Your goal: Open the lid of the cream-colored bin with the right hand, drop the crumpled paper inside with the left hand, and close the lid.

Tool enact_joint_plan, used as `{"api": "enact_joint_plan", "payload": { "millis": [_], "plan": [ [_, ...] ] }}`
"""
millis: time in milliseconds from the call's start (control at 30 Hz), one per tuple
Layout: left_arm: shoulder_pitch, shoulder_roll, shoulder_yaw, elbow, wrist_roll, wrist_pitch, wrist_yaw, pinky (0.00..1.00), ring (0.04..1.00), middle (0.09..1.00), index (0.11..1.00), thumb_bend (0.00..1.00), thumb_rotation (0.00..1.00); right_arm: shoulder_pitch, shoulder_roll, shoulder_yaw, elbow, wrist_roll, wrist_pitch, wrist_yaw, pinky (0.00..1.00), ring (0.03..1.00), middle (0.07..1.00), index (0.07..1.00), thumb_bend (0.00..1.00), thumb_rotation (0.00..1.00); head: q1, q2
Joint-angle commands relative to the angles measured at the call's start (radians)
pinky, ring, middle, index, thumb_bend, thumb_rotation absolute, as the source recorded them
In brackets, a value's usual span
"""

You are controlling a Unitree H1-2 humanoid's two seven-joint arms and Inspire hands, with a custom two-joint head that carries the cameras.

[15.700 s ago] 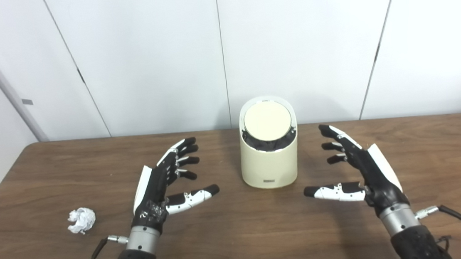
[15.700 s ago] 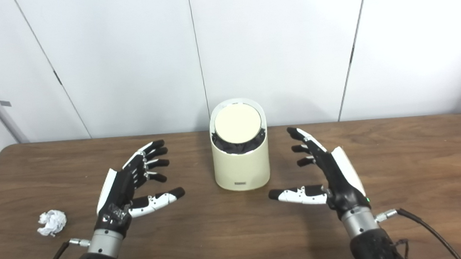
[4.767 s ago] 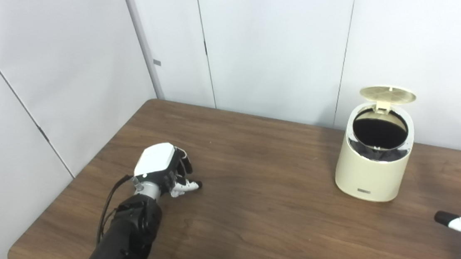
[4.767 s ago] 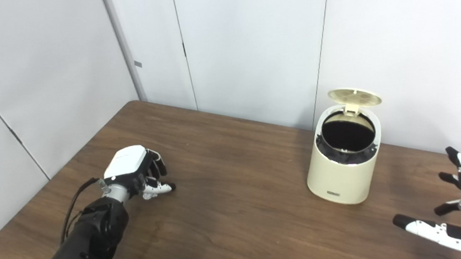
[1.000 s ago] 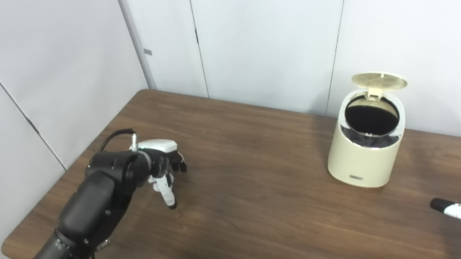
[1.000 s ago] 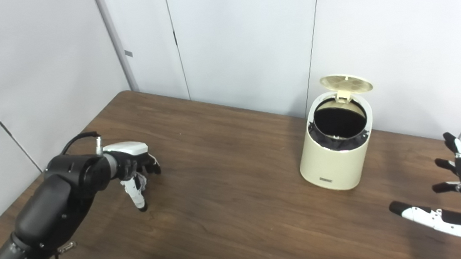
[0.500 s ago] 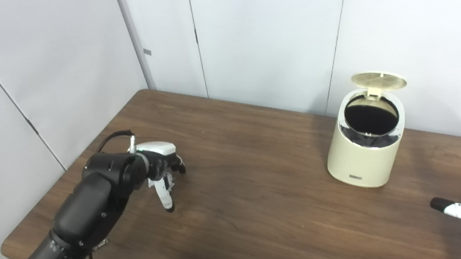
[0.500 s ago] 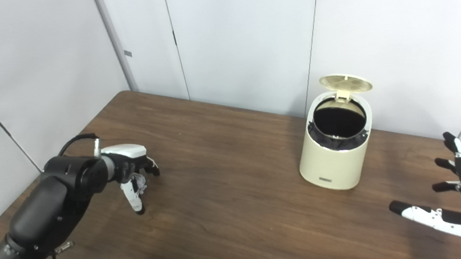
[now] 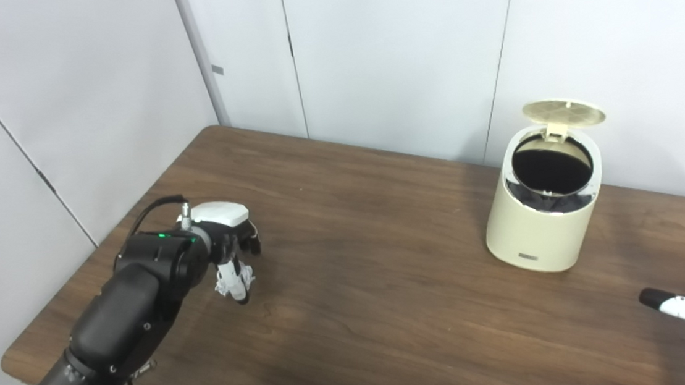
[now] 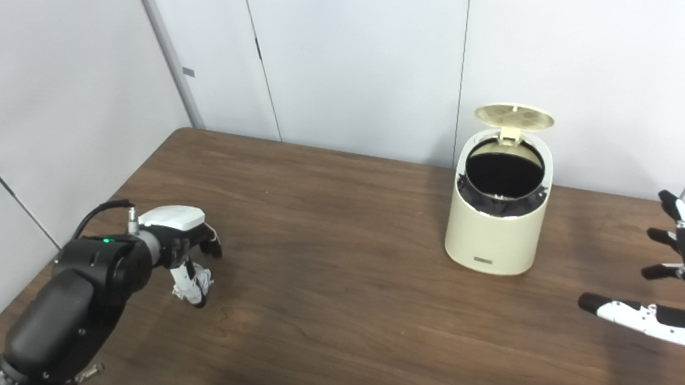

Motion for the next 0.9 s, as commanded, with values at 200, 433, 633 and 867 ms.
{"api": "enact_joint_plan", "payload": {
  "millis": [200,433,633,867],
  "plan": [
    [0.032,0.040,0.007,0.035,0.014,0.012,-0.004,0.56,0.540,0.794,0.771,0.73,0.00,-0.028,-0.016,-0.013,-0.024,0.004,-0.022,-0.007,0.65,0.882,0.981,1.000,0.81,0.36,0.000,0.003],
    [0.037,0.040,0.006,0.049,-0.011,0.009,0.004,0.53,0.531,0.791,0.768,0.72,0.00,-0.027,-0.015,-0.011,-0.032,-0.004,-0.013,-0.006,0.65,0.880,0.981,1.000,0.81,0.36,0.000,0.006],
    [0.036,0.000,0.038,0.070,0.024,0.016,-0.006,0.42,0.418,0.533,0.603,0.51,0.00,-0.026,-0.016,-0.018,-0.037,-0.003,-0.009,-0.006,0.62,0.868,0.977,1.000,0.81,0.39,-0.003,0.008],
    [0.045,-0.027,0.043,0.071,0.035,0.008,0.072,0.37,0.405,0.512,0.509,0.50,0.00,-0.023,-0.018,-0.022,-0.038,0.001,-0.010,-0.004,0.58,0.866,0.985,1.000,0.82,0.41,-0.002,0.010]
  ]
}}
